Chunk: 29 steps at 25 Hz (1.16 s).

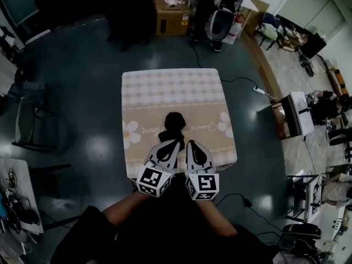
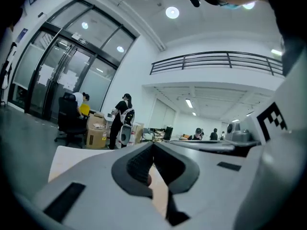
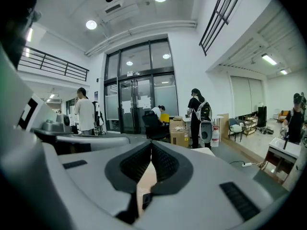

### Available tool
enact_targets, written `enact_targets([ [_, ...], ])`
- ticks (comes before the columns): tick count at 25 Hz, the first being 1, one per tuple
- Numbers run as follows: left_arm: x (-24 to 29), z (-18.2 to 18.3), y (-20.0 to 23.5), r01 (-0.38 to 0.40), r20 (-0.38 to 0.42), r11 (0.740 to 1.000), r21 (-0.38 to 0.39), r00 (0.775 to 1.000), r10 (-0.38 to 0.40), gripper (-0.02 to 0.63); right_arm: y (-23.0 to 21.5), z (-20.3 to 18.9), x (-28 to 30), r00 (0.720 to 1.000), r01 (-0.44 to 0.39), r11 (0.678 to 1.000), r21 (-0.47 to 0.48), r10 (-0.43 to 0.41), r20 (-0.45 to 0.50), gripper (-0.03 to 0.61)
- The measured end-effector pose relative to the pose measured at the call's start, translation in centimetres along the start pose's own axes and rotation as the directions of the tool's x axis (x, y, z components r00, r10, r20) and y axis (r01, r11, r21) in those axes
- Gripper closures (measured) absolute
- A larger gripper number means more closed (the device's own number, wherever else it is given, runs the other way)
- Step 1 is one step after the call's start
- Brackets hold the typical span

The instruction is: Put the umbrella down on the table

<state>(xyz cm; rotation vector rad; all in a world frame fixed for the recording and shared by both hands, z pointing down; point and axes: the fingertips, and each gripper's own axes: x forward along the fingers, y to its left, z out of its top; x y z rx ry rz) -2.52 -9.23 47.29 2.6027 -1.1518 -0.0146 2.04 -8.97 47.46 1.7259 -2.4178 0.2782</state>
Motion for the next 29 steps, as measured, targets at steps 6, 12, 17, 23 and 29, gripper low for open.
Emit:
enact_targets([
  [6,-2.3,0.5,-1.8,0.024,0.041,0.996,0.081,0.999,-0.028,0.597,1.7,-0.5,-2.5,0.999,0.032,0.998,-0.051,-0.031,0.012,0.563],
  [12,-3.6,0.1,-2.1,0.036,0.035,0.995,0.092,0.999,-0.039,0.597,2.7,-1.1,-3.5,0.998,0.063,0.996,-0.062,-0.063,0.009,0.563],
  [17,-4.0,-0.2,-2.0,0.031,0.028,0.994,0.103,0.999,-0.034,0.597,3.3,-1.3,-3.7,0.998,0.061,0.996,-0.070,-0.060,0.007,0.563],
  [23,-3.8,-0.3,-1.5,0.026,0.020,0.995,0.096,0.999,-0.028,0.597,3.5,-0.9,-3.2,0.998,0.056,0.994,-0.095,-0.056,0.005,0.563],
  [29,-3.1,-0.1,0.4,0.022,0.022,0.997,0.079,0.999,-0.024,0.597,4.3,-0.5,-1.3,0.999,0.047,0.991,-0.125,-0.047,0.003,0.563],
])
